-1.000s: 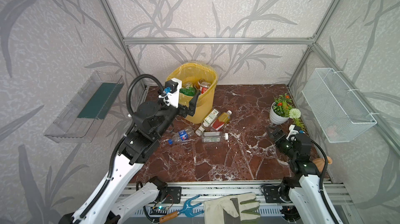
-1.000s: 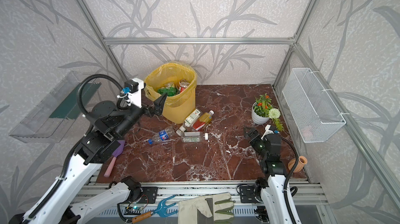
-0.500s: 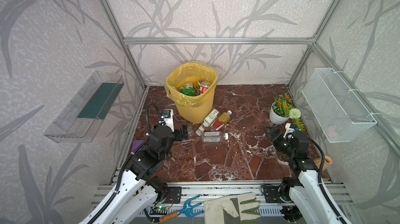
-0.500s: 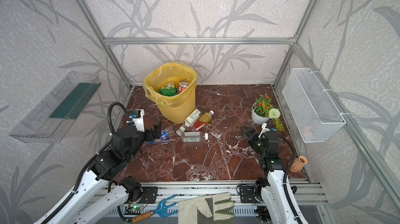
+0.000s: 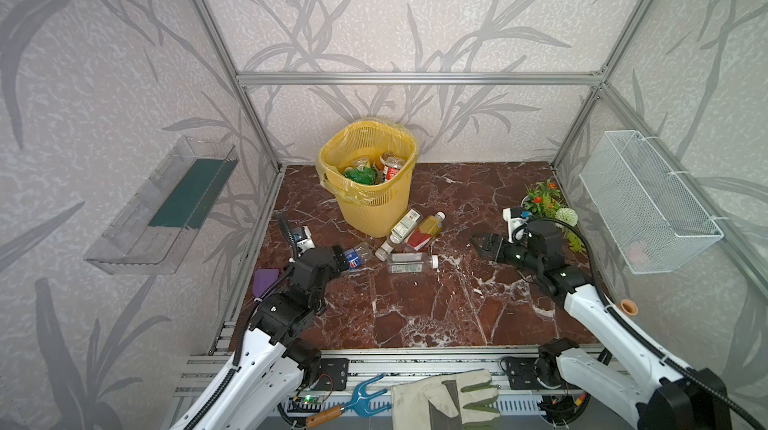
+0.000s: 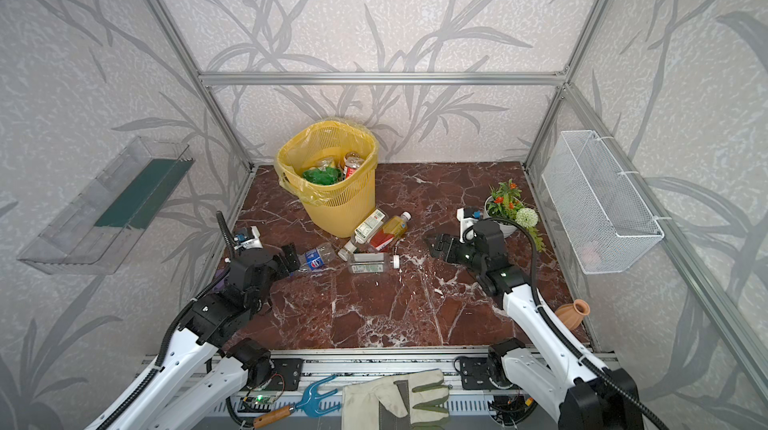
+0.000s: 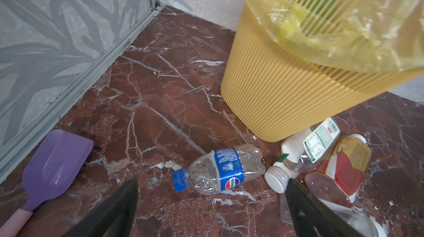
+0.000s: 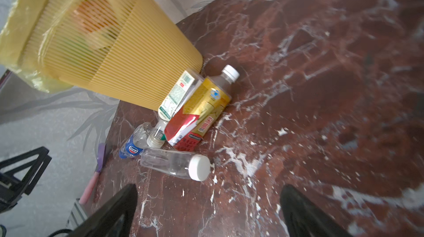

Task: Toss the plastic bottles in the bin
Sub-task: 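Lower the right gripper around the clear square bottle and close it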

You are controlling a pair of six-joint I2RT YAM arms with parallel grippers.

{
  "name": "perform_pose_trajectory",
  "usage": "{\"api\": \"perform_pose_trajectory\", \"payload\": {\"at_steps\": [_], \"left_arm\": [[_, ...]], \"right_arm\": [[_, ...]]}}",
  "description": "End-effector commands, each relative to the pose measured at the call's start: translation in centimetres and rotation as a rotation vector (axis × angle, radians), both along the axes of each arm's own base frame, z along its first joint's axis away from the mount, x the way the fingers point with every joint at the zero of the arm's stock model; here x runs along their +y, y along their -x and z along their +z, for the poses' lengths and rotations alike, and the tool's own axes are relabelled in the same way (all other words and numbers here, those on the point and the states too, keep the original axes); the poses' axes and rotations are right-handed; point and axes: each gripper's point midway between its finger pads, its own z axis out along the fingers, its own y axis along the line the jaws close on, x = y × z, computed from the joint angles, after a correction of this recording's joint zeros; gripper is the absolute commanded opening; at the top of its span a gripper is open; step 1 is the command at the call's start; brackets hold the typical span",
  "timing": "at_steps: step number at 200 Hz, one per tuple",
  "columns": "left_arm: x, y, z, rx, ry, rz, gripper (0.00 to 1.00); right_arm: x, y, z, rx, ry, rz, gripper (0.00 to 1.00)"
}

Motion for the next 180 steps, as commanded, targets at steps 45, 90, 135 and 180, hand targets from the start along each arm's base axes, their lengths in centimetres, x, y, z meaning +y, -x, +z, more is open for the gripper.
{"api": "perform_pose_trajectory", "payload": {"at_steps": [45,90,135,180], "left_arm": [[1.8,0.9,-5.0,0.116,0.202,0.111,0.99],[2.5,1.5,-6.2,0.159,0.233,0.123,0.99],[2.2,1.0,-6.8,0.186,0.278,0.111,0.99],[1.7,0.7,-7.1,0.204,0.288,0.085,0.99]], "right_arm": [[11.4,1.9,-2.4,-0.142,0.498,0.588,0.96],[16.5,3.5,-6.1,-0.12,0.646,0.822,0.89],[17.2,3.0,-9.2,-0.088,0.764,0.888,0.83],[17.4,1.9,-10.5,-0.103,0.829,0.868,0.83]]}}
